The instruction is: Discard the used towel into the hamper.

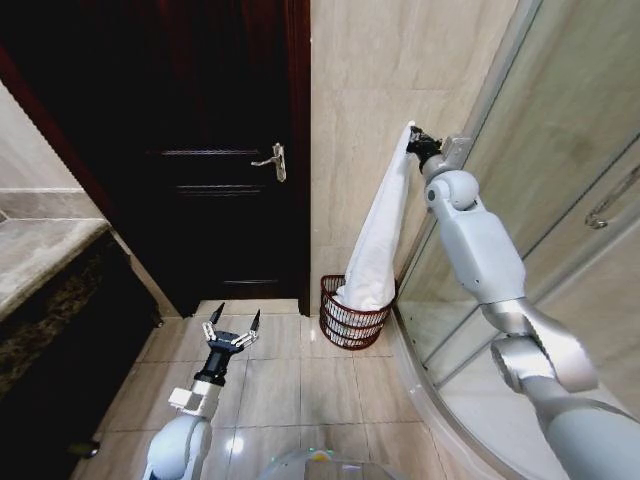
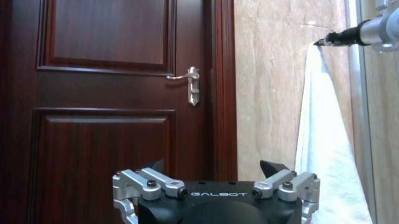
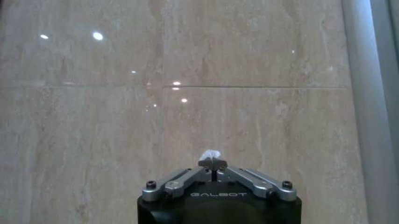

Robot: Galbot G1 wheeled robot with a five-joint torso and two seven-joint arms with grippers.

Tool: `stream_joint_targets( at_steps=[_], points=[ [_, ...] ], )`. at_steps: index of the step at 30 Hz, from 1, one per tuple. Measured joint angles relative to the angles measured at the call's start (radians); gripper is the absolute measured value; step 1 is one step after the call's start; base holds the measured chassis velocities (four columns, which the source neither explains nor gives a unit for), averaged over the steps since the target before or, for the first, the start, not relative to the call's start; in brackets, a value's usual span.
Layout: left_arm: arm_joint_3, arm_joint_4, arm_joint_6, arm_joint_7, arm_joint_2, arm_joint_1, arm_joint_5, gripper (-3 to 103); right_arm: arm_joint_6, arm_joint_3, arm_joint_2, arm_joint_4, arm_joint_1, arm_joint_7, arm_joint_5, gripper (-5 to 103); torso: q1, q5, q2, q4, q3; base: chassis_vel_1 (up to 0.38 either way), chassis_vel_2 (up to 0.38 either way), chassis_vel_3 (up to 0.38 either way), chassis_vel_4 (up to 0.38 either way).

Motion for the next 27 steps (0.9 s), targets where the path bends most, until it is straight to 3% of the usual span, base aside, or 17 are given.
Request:
stream_joint_targets(
  at_steps=[27],
  points=[
    [0.001, -0.013, 0.006, 0.011, 0.008, 0.012, 0.004, 100, 0.022, 0.017, 0.028, -0.046, -0.022, -0.028, -0.031, 0, -0.051, 0.0000, -0.117, -0.0001, -0.066, 0.000, 0.000, 0.000, 0.000]
  ],
)
